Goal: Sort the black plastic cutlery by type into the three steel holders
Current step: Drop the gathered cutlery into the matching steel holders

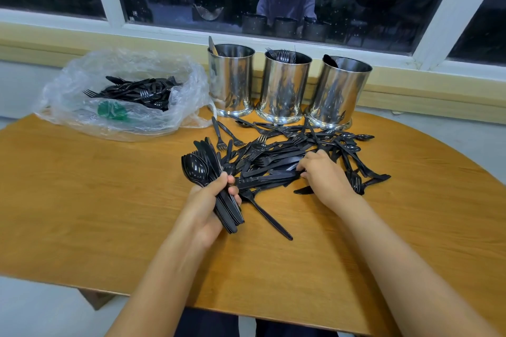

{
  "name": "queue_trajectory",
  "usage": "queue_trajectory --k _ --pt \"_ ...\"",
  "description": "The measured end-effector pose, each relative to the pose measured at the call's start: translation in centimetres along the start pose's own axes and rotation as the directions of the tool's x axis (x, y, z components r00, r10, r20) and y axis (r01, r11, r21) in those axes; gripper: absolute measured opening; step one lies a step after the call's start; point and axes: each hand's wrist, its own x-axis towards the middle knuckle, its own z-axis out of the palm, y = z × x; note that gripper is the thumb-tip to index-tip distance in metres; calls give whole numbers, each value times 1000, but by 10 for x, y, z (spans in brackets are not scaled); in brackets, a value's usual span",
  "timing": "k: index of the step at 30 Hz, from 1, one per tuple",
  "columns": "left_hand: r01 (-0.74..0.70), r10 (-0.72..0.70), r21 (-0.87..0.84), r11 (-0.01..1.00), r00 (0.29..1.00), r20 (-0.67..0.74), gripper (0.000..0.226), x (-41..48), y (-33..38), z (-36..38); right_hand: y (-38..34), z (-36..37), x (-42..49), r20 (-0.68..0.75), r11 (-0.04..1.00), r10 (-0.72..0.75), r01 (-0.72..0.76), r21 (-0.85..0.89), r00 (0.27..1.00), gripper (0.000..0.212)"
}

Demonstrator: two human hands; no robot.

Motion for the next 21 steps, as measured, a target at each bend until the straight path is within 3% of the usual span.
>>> queue_trajectory --k 3,7,10,13,15,17,18,21 --pt "9 -9 -10 1000 1000 -11 9 0 0 -1 0 0 0 5 1000 -4 4 22 1000 17" --pt "31 -32 -35 999 999 -29 8 -1 0 0 -1 -5 4 -51 963 63 -47 267 997 11" --pt "37 -39 -38 999 998 -46 8 0 1 -1 -8 -19 8 -198 854 142 -19 520 970 10" --pt "23 -24 -32 999 999 -40 9 0 2 1 -22 -41 9 -276 677 263 27 736 925 10" --pt "6 -7 -29 1000 1000 -30 6 0 1 3 -33 -55 5 -183 492 292 17 870 939 8" --pt "-16 16 4 1000 1000 -12 14 -1 0 6 -43 -64 -1 7 310 221 -77 948 975 6" --pt "-24 24 37 999 1000 6 16 -1 -2 7 -48 -66 -4 91 282 163 -134 950 982 7" --pt "-22 11 143 990 997 80 18 -5 -5 12 -61 -59 -10 199 390 44 -200 899 979 8"
